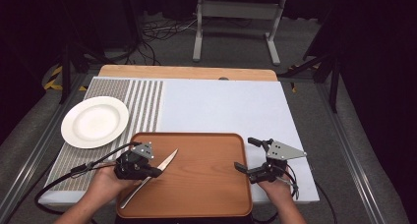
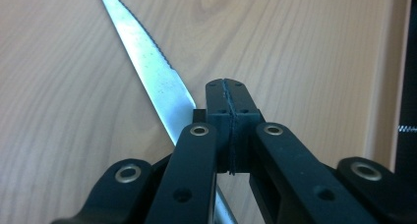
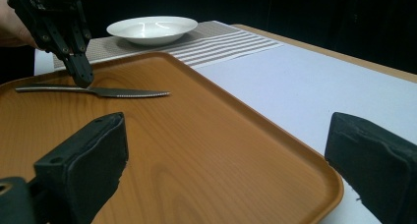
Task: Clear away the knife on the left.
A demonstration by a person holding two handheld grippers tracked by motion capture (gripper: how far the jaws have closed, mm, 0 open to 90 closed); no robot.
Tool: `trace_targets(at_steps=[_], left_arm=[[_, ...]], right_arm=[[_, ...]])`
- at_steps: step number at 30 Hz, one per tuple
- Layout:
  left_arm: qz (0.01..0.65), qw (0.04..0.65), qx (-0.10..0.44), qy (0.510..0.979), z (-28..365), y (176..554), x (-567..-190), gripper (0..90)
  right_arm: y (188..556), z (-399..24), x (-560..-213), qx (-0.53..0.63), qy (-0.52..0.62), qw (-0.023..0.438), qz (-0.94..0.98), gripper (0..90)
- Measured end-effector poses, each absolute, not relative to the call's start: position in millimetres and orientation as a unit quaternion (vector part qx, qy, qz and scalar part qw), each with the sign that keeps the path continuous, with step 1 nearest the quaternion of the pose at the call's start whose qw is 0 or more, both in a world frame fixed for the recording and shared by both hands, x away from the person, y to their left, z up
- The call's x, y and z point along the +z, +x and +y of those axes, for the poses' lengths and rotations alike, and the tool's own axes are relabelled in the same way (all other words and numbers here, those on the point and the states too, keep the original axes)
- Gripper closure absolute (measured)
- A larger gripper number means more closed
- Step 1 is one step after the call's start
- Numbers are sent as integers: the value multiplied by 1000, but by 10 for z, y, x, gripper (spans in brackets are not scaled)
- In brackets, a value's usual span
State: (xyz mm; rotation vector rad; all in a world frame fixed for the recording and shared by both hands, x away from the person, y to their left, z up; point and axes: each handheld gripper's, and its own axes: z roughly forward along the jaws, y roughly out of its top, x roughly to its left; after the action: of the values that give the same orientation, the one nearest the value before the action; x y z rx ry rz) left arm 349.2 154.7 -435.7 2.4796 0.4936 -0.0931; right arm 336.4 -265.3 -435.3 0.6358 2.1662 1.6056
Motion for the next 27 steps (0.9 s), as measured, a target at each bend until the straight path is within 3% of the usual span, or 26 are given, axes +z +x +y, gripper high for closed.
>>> trace_targets(at_steps=[13, 27], left_arm=[[171, 256, -51, 950, 1486, 3472, -4432, 900], [175, 246, -47, 952, 1476, 3484, -4417, 900]], right_arm=[[3362, -2652, -4352, 570, 225, 185, 768, 33], [3361, -2651, -4352, 570, 225, 184, 768, 33]])
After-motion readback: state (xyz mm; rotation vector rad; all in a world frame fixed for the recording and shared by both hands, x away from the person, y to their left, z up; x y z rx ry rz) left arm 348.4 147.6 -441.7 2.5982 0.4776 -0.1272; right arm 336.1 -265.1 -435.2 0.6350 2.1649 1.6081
